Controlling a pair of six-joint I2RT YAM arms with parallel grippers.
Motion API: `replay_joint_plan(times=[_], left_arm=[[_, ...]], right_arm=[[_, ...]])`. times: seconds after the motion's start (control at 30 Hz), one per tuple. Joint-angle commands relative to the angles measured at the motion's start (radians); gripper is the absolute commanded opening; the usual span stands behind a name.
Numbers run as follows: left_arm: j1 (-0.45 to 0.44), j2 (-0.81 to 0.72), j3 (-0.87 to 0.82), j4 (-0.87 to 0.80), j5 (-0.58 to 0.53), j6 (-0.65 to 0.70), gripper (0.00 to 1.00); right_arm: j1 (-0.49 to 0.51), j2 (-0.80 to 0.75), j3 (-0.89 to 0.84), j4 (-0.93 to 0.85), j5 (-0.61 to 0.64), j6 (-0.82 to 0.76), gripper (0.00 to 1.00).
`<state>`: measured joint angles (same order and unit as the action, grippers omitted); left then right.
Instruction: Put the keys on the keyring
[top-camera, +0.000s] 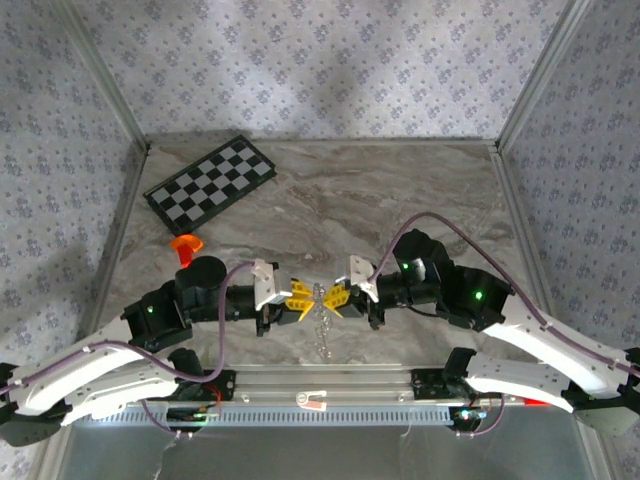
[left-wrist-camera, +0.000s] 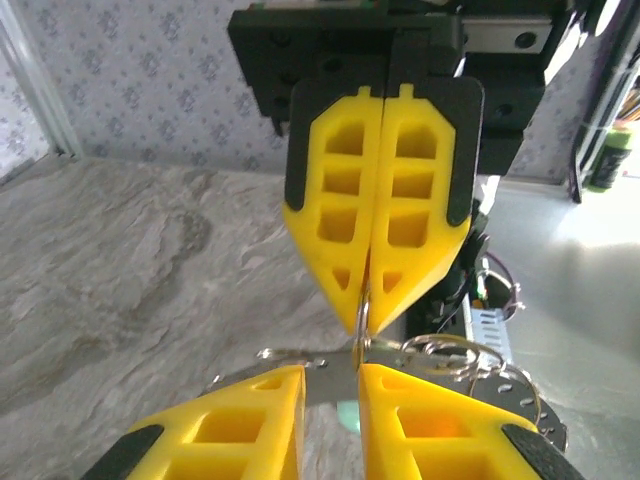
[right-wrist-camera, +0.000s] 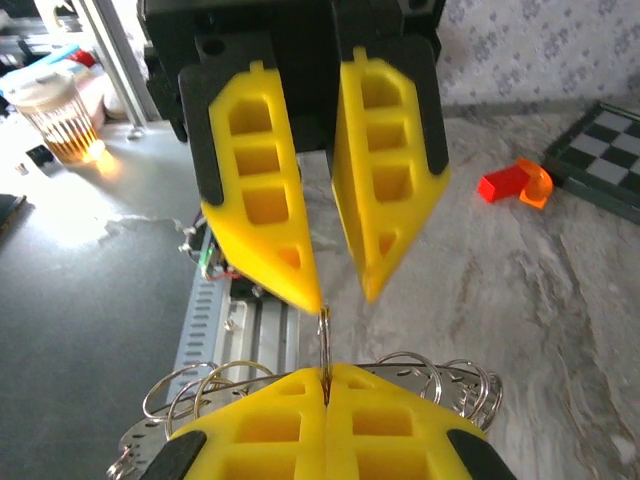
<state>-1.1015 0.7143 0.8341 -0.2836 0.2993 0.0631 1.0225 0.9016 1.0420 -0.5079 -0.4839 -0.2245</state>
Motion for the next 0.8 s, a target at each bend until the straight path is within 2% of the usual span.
replay_joint_plan(times=[0.0,0.1,0.3,0.77], left_arm=[[0.002,-0.007,0.068,-0.099,-0.052,0.034,0.22],[0.001,0.004,0.086,-0.13,-0.021,0.046,0.25],[0.002,0.033,0.093,-0.106,0.026,0.039,0.28],[0.002,0.105,0.093,-0.026,0.079,0.029,0.3]], right_arm=[[0.002,0.004,0.077,-0.087,0.068,-0.048,0.0],[0.016,0.029,0.116,-0.179,0.119,-0.087,0.0],[0.04,0.069,0.158,-0.245,0.149,-0.137,0.0],[0.063,0.088,0.176,-0.233,0.145,-0.16,0.0]])
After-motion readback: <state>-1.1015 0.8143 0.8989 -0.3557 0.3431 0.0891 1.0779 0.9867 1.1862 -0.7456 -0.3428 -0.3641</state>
